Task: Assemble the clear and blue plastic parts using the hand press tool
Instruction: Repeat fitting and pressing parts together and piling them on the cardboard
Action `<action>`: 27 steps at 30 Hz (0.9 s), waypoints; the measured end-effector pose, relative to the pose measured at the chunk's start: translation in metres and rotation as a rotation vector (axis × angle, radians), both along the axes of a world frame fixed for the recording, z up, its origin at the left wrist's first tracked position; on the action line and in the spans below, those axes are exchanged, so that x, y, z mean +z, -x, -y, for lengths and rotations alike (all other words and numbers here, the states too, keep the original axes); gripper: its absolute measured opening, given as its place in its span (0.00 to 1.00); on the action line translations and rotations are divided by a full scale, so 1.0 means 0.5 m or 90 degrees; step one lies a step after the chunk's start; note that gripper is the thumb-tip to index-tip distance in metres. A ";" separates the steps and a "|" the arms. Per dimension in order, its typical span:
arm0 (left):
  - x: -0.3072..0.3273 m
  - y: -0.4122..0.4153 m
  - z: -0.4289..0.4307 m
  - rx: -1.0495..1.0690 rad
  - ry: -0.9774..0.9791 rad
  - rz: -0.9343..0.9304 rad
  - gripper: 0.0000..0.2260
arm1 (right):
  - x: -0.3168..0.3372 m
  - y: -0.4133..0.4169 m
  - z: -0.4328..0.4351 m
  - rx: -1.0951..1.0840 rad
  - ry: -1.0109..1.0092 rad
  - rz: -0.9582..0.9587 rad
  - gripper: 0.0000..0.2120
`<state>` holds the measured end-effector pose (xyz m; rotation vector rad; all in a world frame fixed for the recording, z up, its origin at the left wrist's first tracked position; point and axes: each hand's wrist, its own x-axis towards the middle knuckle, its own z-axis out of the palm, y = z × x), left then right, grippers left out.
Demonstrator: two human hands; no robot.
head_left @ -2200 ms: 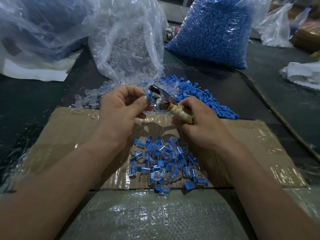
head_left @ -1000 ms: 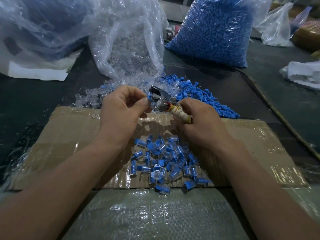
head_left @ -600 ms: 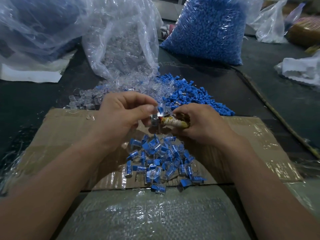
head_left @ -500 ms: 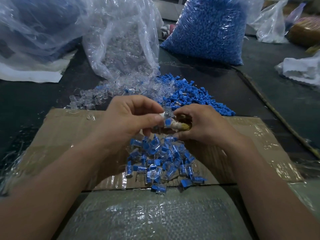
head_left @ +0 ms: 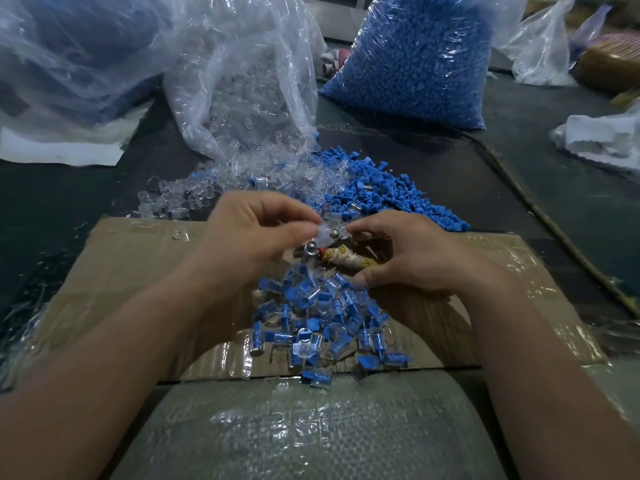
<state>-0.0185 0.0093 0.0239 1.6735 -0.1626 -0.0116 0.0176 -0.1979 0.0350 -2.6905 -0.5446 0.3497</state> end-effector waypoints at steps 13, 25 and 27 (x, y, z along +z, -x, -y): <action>-0.058 -0.074 -0.043 0.084 -0.657 0.098 0.20 | 0.003 0.000 0.001 -0.039 -0.079 0.052 0.20; -0.056 -0.068 -0.045 0.163 -0.587 0.080 0.14 | -0.003 -0.024 0.025 -0.271 -0.162 0.226 0.10; -0.057 -0.071 -0.048 0.167 -0.598 0.089 0.12 | -0.005 -0.026 0.028 -0.288 -0.161 0.229 0.09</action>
